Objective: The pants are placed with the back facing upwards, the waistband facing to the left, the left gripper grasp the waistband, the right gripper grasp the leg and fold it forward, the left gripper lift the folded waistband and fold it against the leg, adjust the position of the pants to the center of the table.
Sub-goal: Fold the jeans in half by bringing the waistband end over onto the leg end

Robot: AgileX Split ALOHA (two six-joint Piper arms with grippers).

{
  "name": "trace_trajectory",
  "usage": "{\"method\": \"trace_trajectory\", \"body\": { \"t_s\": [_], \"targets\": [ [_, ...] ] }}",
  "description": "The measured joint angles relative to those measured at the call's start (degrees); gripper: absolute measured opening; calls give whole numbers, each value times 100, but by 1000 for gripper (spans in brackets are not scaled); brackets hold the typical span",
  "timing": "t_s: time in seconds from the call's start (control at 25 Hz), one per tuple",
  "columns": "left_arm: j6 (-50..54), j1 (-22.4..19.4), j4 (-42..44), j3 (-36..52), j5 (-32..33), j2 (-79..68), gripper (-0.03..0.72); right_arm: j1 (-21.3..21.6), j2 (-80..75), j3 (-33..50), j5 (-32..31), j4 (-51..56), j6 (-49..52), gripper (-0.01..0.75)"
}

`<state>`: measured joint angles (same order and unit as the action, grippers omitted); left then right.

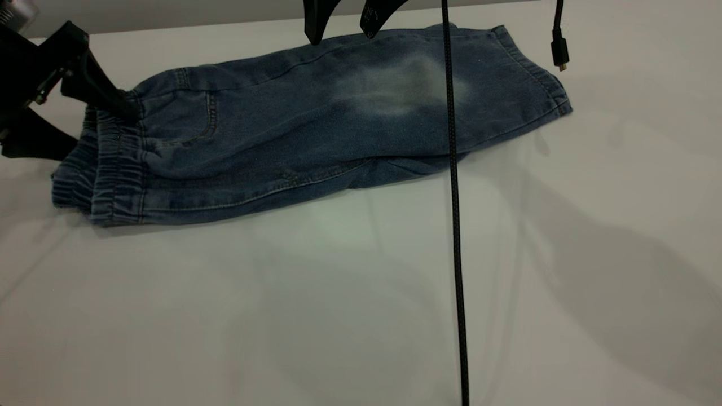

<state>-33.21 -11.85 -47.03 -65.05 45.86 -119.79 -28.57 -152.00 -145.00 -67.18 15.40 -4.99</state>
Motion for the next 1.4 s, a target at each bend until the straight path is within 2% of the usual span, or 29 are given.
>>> {"method": "trace_trajectory", "body": {
  "t_s": [0.2,0.6,0.72,0.92,1.08,1.4],
  "targets": [
    [527,0,1026,-199,733,0,593,0,0,0,0,0,-3,510],
    [1529,0,2174,-214,973,0,593,0,0,0,5,125,-22,510],
    [1878,26,2229,-207,718,0,593,0,0,0,5,124,-35,510],
    [1877,164,1546,-203,257,0,593,0,0,0,5,130,-59,510],
    [1933,201,1416,-201,332,0,593,0,0,0,5,136,-77,510],
    [2938,201,2911,-201,1058,0,593,0,0,0,11,136,-72,510]
  ]
}}
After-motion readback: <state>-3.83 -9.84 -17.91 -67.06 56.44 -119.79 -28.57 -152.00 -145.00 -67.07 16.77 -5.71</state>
